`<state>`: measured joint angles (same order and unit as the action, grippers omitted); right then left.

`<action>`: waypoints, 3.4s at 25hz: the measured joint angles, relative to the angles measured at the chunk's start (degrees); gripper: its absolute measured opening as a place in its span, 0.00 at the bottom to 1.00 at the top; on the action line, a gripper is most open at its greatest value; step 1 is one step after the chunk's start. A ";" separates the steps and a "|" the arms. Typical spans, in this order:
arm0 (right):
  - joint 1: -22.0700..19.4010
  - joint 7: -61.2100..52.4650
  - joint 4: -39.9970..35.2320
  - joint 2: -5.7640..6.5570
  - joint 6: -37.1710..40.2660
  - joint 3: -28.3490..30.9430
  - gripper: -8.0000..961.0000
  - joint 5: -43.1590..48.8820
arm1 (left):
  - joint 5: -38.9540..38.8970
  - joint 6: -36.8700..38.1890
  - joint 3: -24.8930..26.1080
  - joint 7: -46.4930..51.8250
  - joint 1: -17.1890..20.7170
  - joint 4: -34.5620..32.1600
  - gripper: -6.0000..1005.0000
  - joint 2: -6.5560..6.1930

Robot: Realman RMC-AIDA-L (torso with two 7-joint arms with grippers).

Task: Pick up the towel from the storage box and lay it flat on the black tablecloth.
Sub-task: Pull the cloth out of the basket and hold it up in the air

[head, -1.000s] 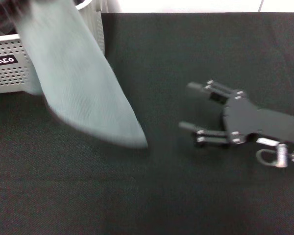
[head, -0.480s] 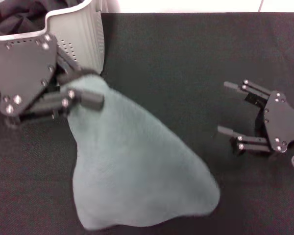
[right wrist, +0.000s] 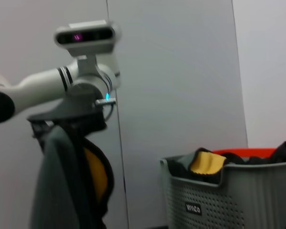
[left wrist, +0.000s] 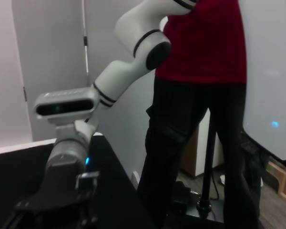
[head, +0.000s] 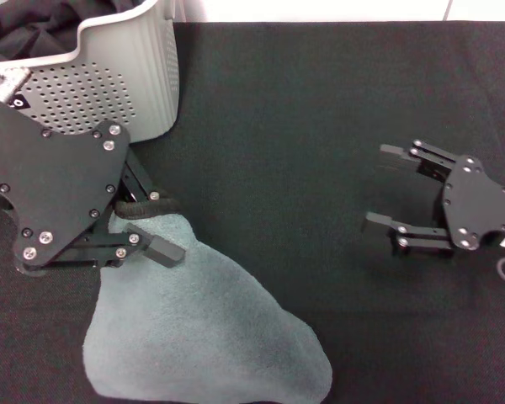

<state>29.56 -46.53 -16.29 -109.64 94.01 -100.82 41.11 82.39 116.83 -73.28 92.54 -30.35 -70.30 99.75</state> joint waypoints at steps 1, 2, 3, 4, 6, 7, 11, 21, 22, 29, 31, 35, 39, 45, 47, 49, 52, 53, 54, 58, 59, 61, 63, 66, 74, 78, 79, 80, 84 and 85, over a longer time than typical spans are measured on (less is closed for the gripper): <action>0.45 0.07 0.01 -0.12 -0.87 -0.06 0.87 0.12 | -0.28 0.02 -0.15 0.00 -0.16 -0.25 0.03 0.00; 0.81 0.13 0.01 -0.24 -1.54 -0.15 0.87 0.20 | -0.83 0.05 -0.47 0.01 -0.42 -0.38 0.03 -0.05; 1.44 0.19 0.02 -0.43 -2.67 -0.36 0.87 0.39 | -1.37 0.07 -0.77 0.01 -0.60 -0.42 0.03 -0.10; 1.87 0.22 0.03 -0.59 -3.51 -0.43 0.86 0.74 | -1.91 0.09 -1.05 0.01 -0.71 -0.45 0.03 -0.17; 3.22 0.32 0.03 -1.06 -5.87 -0.46 0.86 2.09 | -3.17 0.13 -1.78 -0.04 -0.94 -0.54 0.03 -0.29; 4.00 0.46 0.01 -1.39 -7.22 -0.33 0.86 3.03 | -3.67 0.16 -2.13 -0.15 -0.97 -0.64 0.03 -0.29; 6.93 1.56 -0.46 -3.07 -10.99 -0.28 0.86 6.45 | -4.68 0.17 -3.05 -0.28 -1.07 -1.46 0.03 0.13; 13.09 2.99 -2.35 -6.51 -11.99 -0.84 0.84 13.85 | -4.79 0.00 -3.03 -0.37 -2.23 -1.62 0.03 1.81; 13.22 2.92 -2.84 -6.56 -12.03 -1.09 0.84 14.31 | -4.79 -0.01 -3.00 -0.41 -2.37 -1.56 0.03 1.97; 13.43 2.10 -6.64 -6.61 -11.89 -4.03 0.72 14.84 | -4.72 -0.03 -2.65 -0.45 -2.33 -1.44 0.03 2.40; 13.62 2.10 -7.09 -6.58 -11.88 -4.74 0.68 14.86 | -4.44 -0.03 -2.57 -0.51 -2.59 -1.43 0.03 2.82; 13.90 2.40 -8.36 -6.59 -12.18 -5.87 0.59 14.95 | -4.13 -0.10 -2.56 -0.61 -2.77 -1.42 0.03 3.14; 14.69 2.46 -8.74 -6.62 -11.97 -6.16 0.49 14.98 | -4.01 -0.12 -2.56 -0.65 -2.78 -1.36 0.03 3.33; 15.21 2.83 -9.56 -6.64 -11.84 -6.76 0.34 14.98 | -3.94 -0.12 -2.57 -1.23 -2.87 -0.29 0.03 3.47; 15.21 3.32 -9.73 -6.64 -11.78 -6.90 0.33 14.97 | -3.92 -0.12 -2.59 -1.97 -3.01 0.74 0.03 3.49; 15.10 3.85 -10.10 -6.63 -11.70 -6.97 0.31 14.98 | -3.91 -0.12 -2.63 -2.46 -3.19 1.62 0.03 3.48; 14.89 4.95 -10.47 -6.64 -11.66 -7.03 0.24 14.95 | -3.90 -0.12 -2.71 -2.89 -3.39 2.30 0.03 3.48; 14.82 5.55 -10.49 -6.63 -11.65 -7.04 0.18 14.89 | -3.90 -0.12 -2.77 -2.94 -3.42 2.35 0.03 3.48; 14.55 6.79 -10.55 -6.63 -11.65 -7.04 0.16 14.74 | -3.90 -0.11 -2.81 -2.94 -3.42 2.35 0.03 3.47; 13.34 9.28 -11.58 -6.63 -11.82 -6.83 0.10 14.54 | -3.90 -0.11 -2.91 -2.96 -3.29 2.38 0.03 3.45; 13.26 9.32 -11.74 -6.63 -11.93 -6.79 0.08 14.60 | -3.90 -0.11 -2.91 -2.96 -3.19 2.41 0.03 3.45; 13.13 9.33 -11.77 -6.63 -12.08 -6.56 0.05 14.60 | -3.90 -0.11 -2.92 -2.97 -3.02 2.48 0.03 3.46; 12.61 9.43 -11.77 -6.63 -12.33 -5.93 0.02 14.46 | -3.90 -0.11 -2.92 -2.98 -2.87 2.85 0.03 3.53; 11.36 9.42 -11.87 -6.52 -12.83 -3.41 0.01 14.37 | -3.90 -0.12 -2.34 -2.98 -2.80 4.71 0.03 3.89; 8.03 7.74 -12.31 -5.16 -12.07 5.11 0.02 14.82 | -3.17 -0.20 -1.52 -6.30 -1.86 8.14 0.04 4.12; 8.25 4.58 -12.72 -5.03 -11.22 4.86 0.03 16.51 | -3.14 -0.18 -1.71 -6.72 -2.00 7.73 0.04 4.09; 8.38 4.17 -12.96 -5.20 -11.11 4.85 0.04 17.59 | -3.17 -0.16 -1.75 -6.77 -2.18 7.66 0.04 3.98; 8.40 3.94 -13.24 -5.40 -11.05 4.86 0.04 18.72 | -3.33 -0.13 -1.82 -6.87 -2.37 7.49 0.04 3.85; 8.38 3.02 -14.20 -6.12 -11.44 4.60 0.07 22.91 | -3.82 -0.09 -1.93 -7.16 -2.80 5.76 0.03 3.66; 8.39 2.91 -14.20 -6.16 -11.16 4.51 0.09 23.55 | -3.86 -0.06 -1.97 -7.18 -2.94 5.31 0.03 3.65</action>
<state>37.94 -43.63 -30.49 -115.80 82.85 -96.31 64.66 78.54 116.77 -75.25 85.36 -33.29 -64.99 103.41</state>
